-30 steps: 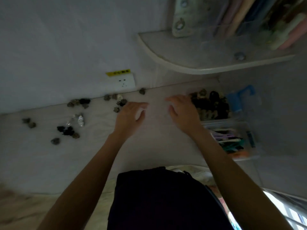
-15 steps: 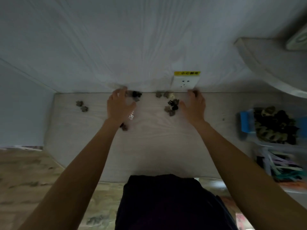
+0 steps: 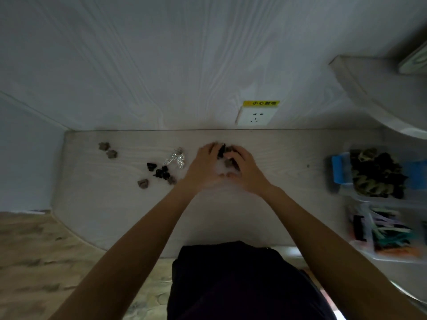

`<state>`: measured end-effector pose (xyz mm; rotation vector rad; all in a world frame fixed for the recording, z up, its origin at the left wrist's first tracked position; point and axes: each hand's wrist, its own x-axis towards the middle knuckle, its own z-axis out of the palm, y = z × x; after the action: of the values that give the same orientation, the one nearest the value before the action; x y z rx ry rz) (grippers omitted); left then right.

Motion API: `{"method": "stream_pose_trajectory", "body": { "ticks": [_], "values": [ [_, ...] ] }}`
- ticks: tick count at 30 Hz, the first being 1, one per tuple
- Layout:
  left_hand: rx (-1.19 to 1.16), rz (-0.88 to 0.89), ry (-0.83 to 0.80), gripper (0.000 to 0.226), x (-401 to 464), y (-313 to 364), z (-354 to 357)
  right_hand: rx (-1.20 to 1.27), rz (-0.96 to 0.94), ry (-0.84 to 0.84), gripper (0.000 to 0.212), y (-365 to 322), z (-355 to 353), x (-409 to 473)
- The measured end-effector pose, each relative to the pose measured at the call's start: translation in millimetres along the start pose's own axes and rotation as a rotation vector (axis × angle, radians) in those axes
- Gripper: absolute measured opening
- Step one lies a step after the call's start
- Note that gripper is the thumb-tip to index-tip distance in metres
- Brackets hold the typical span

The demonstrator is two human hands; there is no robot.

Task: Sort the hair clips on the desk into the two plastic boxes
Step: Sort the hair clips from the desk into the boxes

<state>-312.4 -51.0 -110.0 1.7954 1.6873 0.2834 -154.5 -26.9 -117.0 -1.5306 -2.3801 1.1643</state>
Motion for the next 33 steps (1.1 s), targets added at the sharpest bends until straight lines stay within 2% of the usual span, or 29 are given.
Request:
{"method": "stream_pose_trajectory", "body": {
  "ticks": [3,7,9,14,19,23,26,29,33],
  "values": [
    [-0.044,-0.013,0.015,0.087,-25,0,16,0.061,-0.015,-0.067,0.071,4,-3,-33],
    [-0.164,-0.131,0.102,0.093,-40,-1,24,-0.012,0.141,0.111,0.092,13,-2,-58],
    [-0.197,-0.192,0.136,0.092,-40,0,27,-0.009,0.222,0.107,0.094,12,0,-58],
    [-0.301,-0.245,0.162,0.079,-34,17,39,0.045,0.252,0.159,0.074,-2,12,-45],
    [-0.278,-0.245,0.146,0.056,-28,29,46,0.059,0.224,0.229,0.048,-5,18,-43],
    [-0.382,-0.244,0.051,0.062,-13,25,39,0.068,0.228,0.224,0.031,-5,12,-35],
    [-0.251,-0.178,-0.026,0.052,-4,22,31,0.085,0.206,0.160,0.031,-7,5,-30],
    [-0.114,-0.080,-0.104,0.064,5,26,31,0.178,0.216,0.155,0.031,-8,-4,-27],
    [-0.214,-0.097,-0.003,0.050,1,34,35,0.221,0.198,0.127,0.043,-6,-12,-26]
  ]
}}
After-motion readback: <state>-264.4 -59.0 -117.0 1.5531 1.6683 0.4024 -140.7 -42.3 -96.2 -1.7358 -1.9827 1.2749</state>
